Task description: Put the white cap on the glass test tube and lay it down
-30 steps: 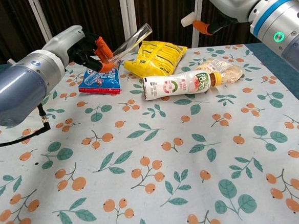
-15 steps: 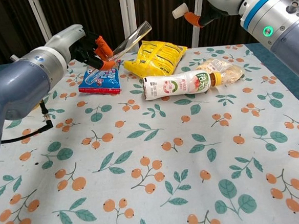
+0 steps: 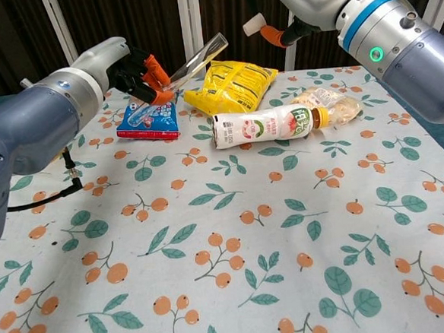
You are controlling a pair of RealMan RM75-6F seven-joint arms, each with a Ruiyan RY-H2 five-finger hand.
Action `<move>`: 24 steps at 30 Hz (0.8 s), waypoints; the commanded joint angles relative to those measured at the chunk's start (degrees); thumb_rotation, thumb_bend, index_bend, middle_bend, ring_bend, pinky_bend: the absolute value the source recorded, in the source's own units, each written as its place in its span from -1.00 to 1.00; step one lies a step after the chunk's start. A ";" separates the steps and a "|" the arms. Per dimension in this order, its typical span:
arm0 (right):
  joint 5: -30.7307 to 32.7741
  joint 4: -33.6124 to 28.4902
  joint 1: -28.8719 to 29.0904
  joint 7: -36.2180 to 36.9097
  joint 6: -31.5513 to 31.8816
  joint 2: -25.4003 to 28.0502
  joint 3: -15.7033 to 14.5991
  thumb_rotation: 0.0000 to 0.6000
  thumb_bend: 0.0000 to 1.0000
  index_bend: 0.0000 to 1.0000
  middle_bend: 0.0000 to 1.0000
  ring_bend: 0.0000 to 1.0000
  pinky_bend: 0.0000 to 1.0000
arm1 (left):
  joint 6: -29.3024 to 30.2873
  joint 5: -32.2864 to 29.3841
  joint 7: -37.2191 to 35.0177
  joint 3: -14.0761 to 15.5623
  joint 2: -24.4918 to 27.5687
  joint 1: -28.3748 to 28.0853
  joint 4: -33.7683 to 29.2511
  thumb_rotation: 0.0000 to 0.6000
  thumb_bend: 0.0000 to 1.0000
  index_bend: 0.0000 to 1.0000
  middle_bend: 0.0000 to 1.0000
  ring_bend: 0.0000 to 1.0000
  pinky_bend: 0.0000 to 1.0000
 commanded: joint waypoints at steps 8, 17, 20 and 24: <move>0.36 0.92 0.14 0.20 0.48 -0.38 -0.33 1.00 -0.07 0.16 -0.65 -1.00 -1.00 | 0.85 -2.71 1.68 -0.46 -0.18 -0.44 -1.08 1.00 0.01 0.45 -0.02 -0.82 -1.00; 0.47 1.13 0.22 0.39 0.63 -0.40 -0.81 1.00 -0.07 0.16 -0.65 -1.00 -1.00 | 1.55 -4.09 2.59 -0.76 -0.31 -0.91 -1.58 1.00 0.01 0.45 -0.02 -0.80 -1.00; 0.53 1.24 0.12 0.50 0.62 -0.47 -1.07 1.00 -0.07 0.16 -0.65 -1.00 -1.00 | 1.67 -4.26 2.68 -0.84 -0.30 -1.05 -1.68 1.00 0.01 0.45 -0.02 -0.80 -1.00; 0.53 1.31 0.09 0.63 0.72 -0.52 -1.24 1.00 -0.07 0.16 -0.66 -1.00 -1.00 | 1.78 -4.65 2.88 -0.82 -0.32 -1.15 -1.86 1.00 0.01 0.45 -0.02 -0.80 -1.00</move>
